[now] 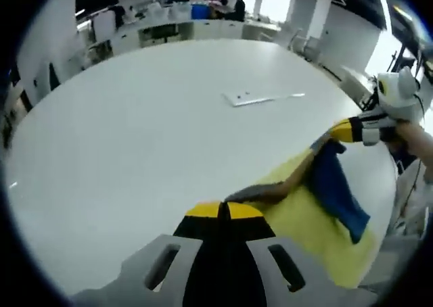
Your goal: Fold the garment on the visible template until the final outline fits inside the template.
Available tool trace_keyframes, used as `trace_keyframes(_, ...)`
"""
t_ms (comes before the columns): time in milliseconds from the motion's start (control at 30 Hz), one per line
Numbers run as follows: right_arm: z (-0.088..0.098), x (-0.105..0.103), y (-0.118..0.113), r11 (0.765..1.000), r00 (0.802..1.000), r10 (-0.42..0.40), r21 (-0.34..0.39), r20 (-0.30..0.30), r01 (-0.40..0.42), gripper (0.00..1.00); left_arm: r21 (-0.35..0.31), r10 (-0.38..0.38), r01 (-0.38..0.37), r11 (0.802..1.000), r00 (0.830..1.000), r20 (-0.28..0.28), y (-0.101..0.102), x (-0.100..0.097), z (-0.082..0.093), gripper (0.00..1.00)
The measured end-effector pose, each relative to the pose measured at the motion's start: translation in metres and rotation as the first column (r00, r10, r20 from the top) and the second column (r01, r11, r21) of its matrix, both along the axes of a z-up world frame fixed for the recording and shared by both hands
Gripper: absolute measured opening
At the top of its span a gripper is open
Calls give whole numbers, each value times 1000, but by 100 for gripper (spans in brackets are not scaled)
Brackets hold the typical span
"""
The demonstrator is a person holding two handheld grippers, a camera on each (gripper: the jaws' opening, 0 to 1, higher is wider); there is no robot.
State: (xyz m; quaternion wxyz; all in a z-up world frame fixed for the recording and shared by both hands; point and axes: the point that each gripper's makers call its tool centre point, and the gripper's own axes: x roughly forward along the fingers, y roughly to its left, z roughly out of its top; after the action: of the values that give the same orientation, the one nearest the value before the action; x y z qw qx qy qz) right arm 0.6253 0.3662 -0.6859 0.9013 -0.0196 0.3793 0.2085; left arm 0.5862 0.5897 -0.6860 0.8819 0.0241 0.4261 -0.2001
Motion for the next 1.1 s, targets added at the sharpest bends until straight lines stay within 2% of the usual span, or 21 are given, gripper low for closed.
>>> trace_keyframes(67,7,7,-1,997,998,-58,49,17,57,2,-17,59,-58,998,997,49,4,8,3,0)
trace_keyframes(100,12,10,-3,997,997,-69,50,42,67,3,-50,97,-94,994,994,58,5,11,5,0)
trace_keyframes(133,14,10,-3,997,997,-59,42,50,57,3,-80,122,-118,990,991,53,5,12,5,1)
trace_keyframes(200,16,10,0,999,997,-43,36,64,41,3,-79,131,-126,989,989,63,8,13,5,4)
trace_keyframes(267,16,10,2,999,997,-33,36,65,30,4,-53,116,-113,992,991,63,10,12,3,4)
trace_keyframes(433,12,5,3,1000,997,19,-26,76,-17,5,-47,98,-95,994,993,65,11,8,3,5)
trace_keyframes(567,11,1,6,1000,996,27,-16,80,-25,7,-9,64,-63,998,995,78,11,5,4,6)
trace_keyframes(700,12,-5,12,998,994,64,-27,91,-62,15,-3,34,-34,999,995,94,8,1,7,6)
trace_keyframes(900,13,-10,17,990,986,125,-71,110,-118,19,22,-14,11,1000,993,117,3,-2,12,9)
trace_keyframes(1100,20,-18,25,990,981,144,-26,130,-142,18,42,-50,45,998,989,140,-2,-5,17,14)
